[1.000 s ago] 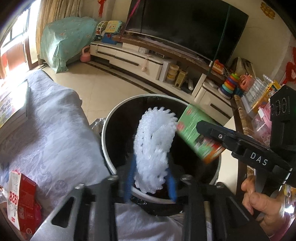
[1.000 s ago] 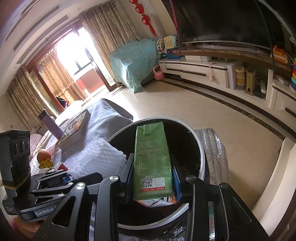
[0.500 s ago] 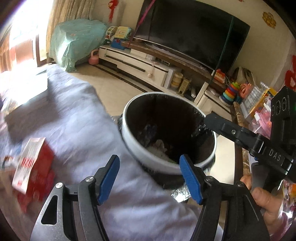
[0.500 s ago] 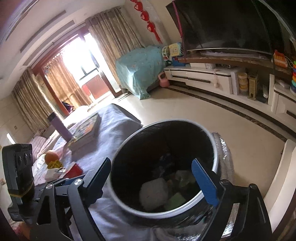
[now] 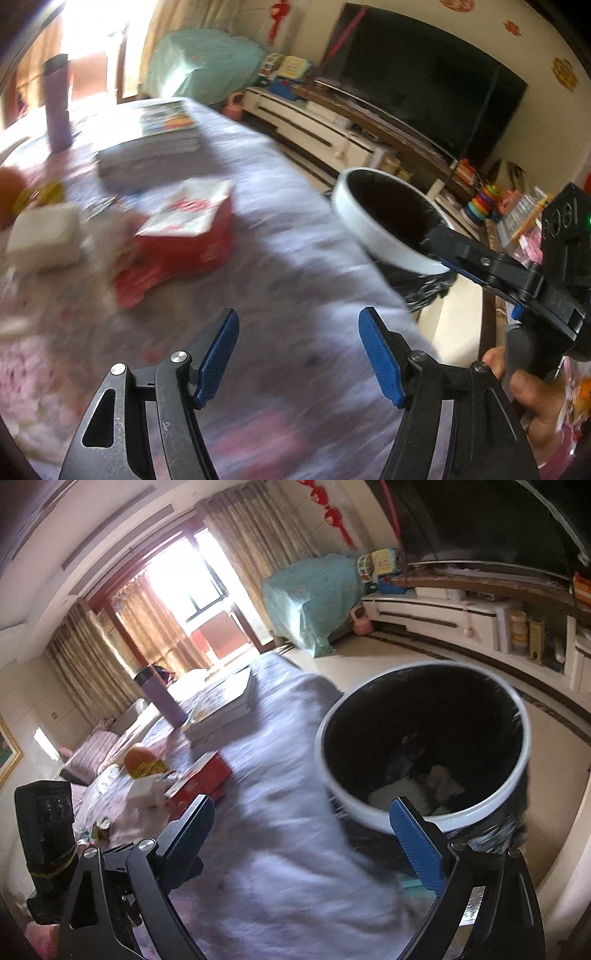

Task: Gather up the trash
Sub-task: 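Bring both tools back to the table toward the white foam block and red carton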

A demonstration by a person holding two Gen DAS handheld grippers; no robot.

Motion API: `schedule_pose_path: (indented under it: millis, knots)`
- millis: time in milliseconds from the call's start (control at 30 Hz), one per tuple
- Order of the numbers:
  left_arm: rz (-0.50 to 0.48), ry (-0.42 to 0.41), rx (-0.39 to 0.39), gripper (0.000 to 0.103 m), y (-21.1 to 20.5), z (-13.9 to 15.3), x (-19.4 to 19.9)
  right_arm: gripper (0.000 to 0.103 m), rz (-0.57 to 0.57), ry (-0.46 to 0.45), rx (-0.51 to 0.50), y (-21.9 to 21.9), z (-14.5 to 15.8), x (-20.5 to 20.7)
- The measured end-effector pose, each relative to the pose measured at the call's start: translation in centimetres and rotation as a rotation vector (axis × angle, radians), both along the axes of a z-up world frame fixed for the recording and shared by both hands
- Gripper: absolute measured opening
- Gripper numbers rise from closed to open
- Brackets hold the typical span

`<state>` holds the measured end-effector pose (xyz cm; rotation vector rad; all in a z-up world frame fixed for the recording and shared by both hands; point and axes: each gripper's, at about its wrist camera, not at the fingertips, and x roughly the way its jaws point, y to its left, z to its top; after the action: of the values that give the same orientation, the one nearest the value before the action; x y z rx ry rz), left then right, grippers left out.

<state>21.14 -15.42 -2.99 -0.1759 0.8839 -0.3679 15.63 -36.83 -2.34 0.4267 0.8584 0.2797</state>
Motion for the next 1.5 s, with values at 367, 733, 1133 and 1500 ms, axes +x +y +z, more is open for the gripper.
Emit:
schedule_pose_path:
  millis: [367, 733, 1133, 1500]
  knots:
    - [0.155, 0.016, -0.012, 0.067, 7.9, 0.2, -3.7, 0.097, 0.109, 0.034, 0.009, 6.1, -1.0, -0.7]
    - [0.250, 0.019, -0.018, 0.067, 12.8, 0.7, -5.3, 0.097, 0.184, 0.035, -0.005, 10.6, -1.3, 0.0]
    - [0.290, -0.052, 0.039, 0.072, 16.5, 2.1, -1.2, 0.097, 0.217, 0.024, -0.033, 13.7, -1.8, 2.4]
    - [0.195, -0.080, -0.005, 0.072, 16.7, 0.0, 3.2, 0.091, 0.245, 0.017, -0.082, 14.4, -2.8, 4.6]
